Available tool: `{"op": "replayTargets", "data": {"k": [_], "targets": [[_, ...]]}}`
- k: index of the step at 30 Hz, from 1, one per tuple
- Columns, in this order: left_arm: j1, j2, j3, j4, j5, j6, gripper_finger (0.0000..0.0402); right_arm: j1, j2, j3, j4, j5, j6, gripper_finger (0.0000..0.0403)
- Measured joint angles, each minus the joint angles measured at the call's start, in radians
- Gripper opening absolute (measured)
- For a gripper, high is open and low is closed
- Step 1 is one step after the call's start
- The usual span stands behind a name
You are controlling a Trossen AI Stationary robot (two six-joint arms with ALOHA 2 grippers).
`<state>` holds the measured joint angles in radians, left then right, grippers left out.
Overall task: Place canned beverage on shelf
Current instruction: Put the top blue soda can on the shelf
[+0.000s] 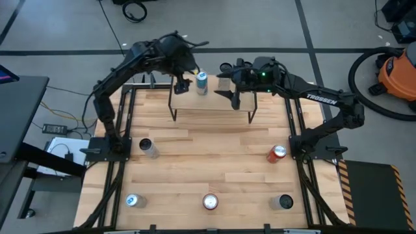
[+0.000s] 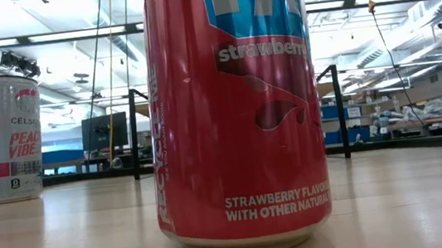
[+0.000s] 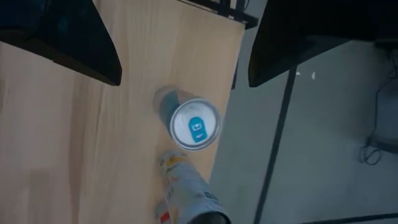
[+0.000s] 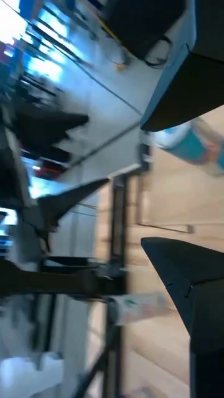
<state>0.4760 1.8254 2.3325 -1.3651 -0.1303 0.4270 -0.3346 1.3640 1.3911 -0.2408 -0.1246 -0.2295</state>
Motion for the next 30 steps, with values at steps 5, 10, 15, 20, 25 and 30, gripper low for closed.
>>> {"op": "replayTargets", "data": {"k": [5,10,15,20,25,30], "targets": [[0.0,-0.071,0.0,-0.01,0.0,-0.051,0.0353,0.004,0.014,0.0,0.13,-0.008,-0.012,0.0302],[-0.009,-0.128,0.0,-0.027,0.005,-0.071,0.0353,0.005,0.036,0.0,0.2,-0.065,-0.045,0.0302],[-0.009,-0.169,0.0,-0.034,0.009,-0.109,0.0353,-0.023,0.056,0.0,0.225,-0.024,-0.076,0.0302],[-0.009,-0.192,0.0,-0.049,0.012,-0.149,0.0353,-0.088,0.07,0.002,0.264,-0.047,-0.077,0.0302],[-0.009,-0.192,0.0,-0.048,0.012,-0.162,0.0353,-0.155,0.117,0.044,0.242,-0.06,-0.069,0.0302],[-0.009,-0.19,0.0,-0.048,0.012,-0.162,0.0353,-0.179,0.193,0.154,0.154,-0.06,-0.07,0.0302]]}}
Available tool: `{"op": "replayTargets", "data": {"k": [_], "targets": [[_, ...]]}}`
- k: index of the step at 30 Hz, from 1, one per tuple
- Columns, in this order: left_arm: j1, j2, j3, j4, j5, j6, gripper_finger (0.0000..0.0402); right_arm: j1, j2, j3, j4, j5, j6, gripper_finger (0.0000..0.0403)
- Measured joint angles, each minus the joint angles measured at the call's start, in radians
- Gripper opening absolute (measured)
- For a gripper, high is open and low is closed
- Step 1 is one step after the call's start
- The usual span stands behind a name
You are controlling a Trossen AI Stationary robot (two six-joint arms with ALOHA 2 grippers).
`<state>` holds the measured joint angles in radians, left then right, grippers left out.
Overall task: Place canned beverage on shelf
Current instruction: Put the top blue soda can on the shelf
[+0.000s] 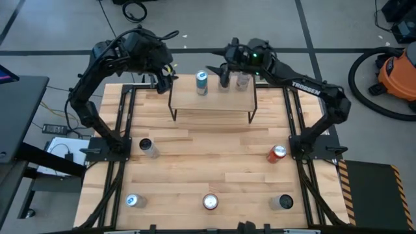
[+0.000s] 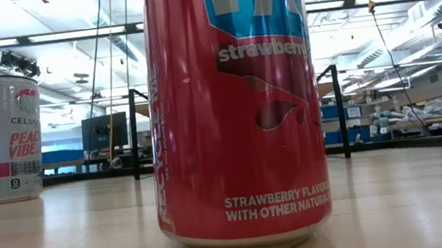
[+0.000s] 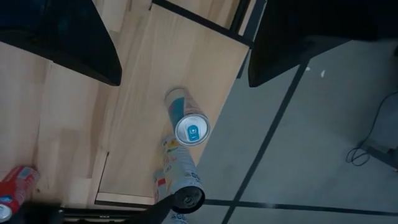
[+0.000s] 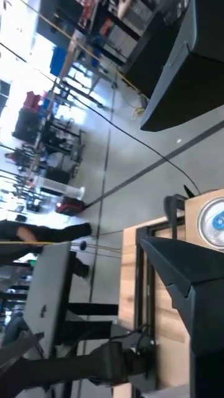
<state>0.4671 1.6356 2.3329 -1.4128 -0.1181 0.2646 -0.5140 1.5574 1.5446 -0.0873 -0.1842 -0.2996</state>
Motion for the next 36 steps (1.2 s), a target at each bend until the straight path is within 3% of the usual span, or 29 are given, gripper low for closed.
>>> {"op": "replayTargets", "data": {"k": [15,36], "targets": [[0.006,0.0,0.0,-0.035,0.0,-0.045,0.0353,-0.006,0.237,0.342,-0.38,0.011,-0.018,0.0302],[0.007,0.001,0.0,-0.036,0.0,-0.044,0.0353,-0.017,0.29,0.381,-0.555,0.027,0.03,0.0302]]}}
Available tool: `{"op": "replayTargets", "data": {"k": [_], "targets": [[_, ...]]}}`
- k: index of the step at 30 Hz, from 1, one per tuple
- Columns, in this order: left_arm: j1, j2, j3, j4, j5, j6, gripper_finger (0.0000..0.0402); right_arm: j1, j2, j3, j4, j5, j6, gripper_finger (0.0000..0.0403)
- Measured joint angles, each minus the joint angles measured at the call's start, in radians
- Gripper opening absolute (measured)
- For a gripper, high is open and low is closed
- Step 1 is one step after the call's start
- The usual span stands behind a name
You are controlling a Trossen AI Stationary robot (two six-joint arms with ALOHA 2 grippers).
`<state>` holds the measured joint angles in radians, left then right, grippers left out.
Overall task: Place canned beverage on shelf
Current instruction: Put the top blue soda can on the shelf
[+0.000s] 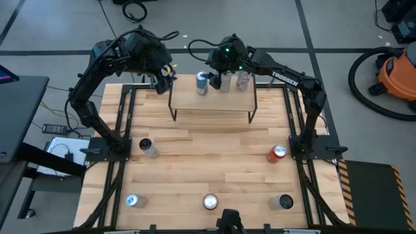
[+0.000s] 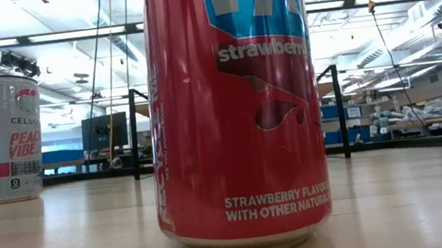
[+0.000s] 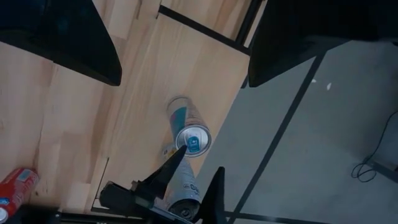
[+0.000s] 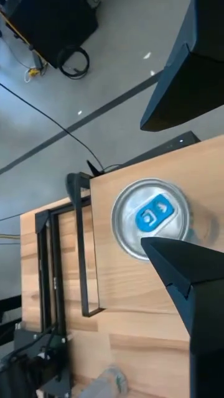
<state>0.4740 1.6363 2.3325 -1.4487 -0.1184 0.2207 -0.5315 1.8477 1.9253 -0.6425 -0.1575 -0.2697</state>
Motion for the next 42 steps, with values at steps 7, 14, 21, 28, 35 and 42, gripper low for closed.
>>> {"op": "replayTargets", "data": {"k": [7,14,21,28,35,42], "targets": [[0.0,0.0,0.0,0.0,0.0,0.001,0.0353,0.008,0.0,0.0,0.002,-0.001,0.023,0.0302],[0.0,0.0,0.0,0.0,0.0,0.006,0.0353,0.013,-0.008,0.0,0.065,-0.016,0.031,0.0302],[0.0,0.0,0.0,-0.001,0.0,0.012,0.0353,0.013,-0.008,0.0,0.067,-0.055,0.025,0.0303],[0.0,0.001,-0.001,-0.001,0.0,0.011,0.0353,0.015,-0.008,0.0,0.081,-0.054,0.024,0.0341],[0.0,0.001,-0.001,-0.001,0.0,0.006,0.0353,0.019,0.002,0.0,0.081,-0.079,0.032,0.0371],[0.0,0.001,-0.001,-0.01,0.0,0.008,0.0353,0.034,0.034,-0.003,0.059,0.004,0.013,0.0372]]}}
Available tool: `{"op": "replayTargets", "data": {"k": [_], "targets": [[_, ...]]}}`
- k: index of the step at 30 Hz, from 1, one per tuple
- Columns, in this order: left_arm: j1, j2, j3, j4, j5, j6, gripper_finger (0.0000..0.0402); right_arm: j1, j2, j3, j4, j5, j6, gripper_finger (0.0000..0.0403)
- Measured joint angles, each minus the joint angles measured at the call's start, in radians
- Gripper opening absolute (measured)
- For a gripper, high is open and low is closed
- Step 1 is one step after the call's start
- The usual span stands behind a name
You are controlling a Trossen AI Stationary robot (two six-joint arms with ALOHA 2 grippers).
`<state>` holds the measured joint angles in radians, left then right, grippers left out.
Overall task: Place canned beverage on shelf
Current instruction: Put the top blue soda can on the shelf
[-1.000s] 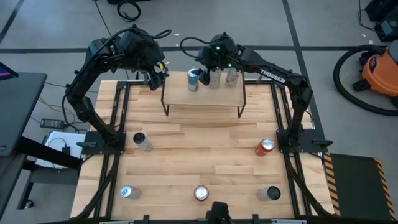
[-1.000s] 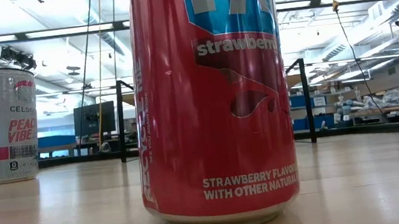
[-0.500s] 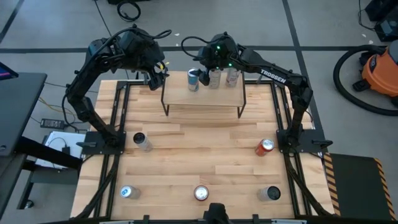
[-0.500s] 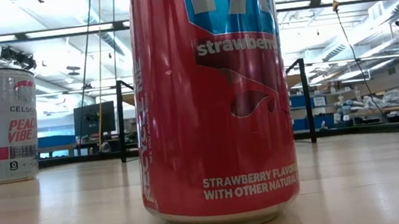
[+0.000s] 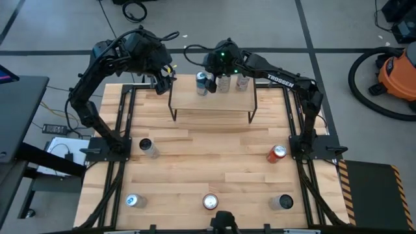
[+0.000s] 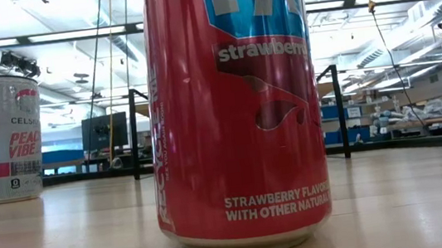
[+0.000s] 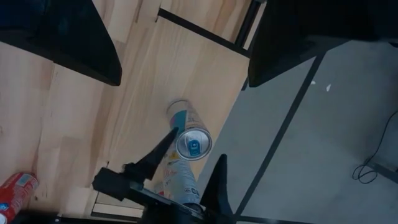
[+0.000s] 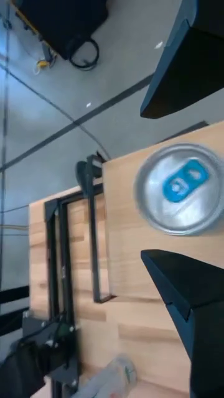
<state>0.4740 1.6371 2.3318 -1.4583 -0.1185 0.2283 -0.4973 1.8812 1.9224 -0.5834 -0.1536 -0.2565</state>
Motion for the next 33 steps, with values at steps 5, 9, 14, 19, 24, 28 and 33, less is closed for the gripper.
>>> {"op": "replayTargets", "data": {"k": [5,9,14,19,24,28,33], "targets": [[0.0,0.0,0.0,-0.001,0.0,0.0,0.0353,0.0,0.018,0.002,-0.021,0.002,-0.001,0.0372],[0.0,0.0,0.0,-0.002,0.0,0.001,0.0353,0.003,0.033,0.002,-0.018,0.051,-0.008,0.0371],[0.0,0.0,0.0,-0.002,0.0,0.003,0.0353,0.003,0.028,0.002,-0.019,0.082,-0.009,0.0357],[0.001,0.0,0.0,-0.003,0.0,0.003,0.0353,0.003,0.023,0.002,-0.016,0.084,-0.008,0.0329],[0.001,0.0,0.0,-0.01,0.0,0.003,0.0353,0.007,0.023,0.002,-0.043,0.111,-0.004,0.0286],[0.001,0.0,0.0,-0.014,0.0,0.012,0.0353,0.01,0.022,0.003,-0.056,0.149,0.025,0.0248],[0.001,0.0,0.0,-0.014,0.0,0.014,0.0353,0.015,0.022,0.003,-0.058,0.196,0.055,0.0247]]}}
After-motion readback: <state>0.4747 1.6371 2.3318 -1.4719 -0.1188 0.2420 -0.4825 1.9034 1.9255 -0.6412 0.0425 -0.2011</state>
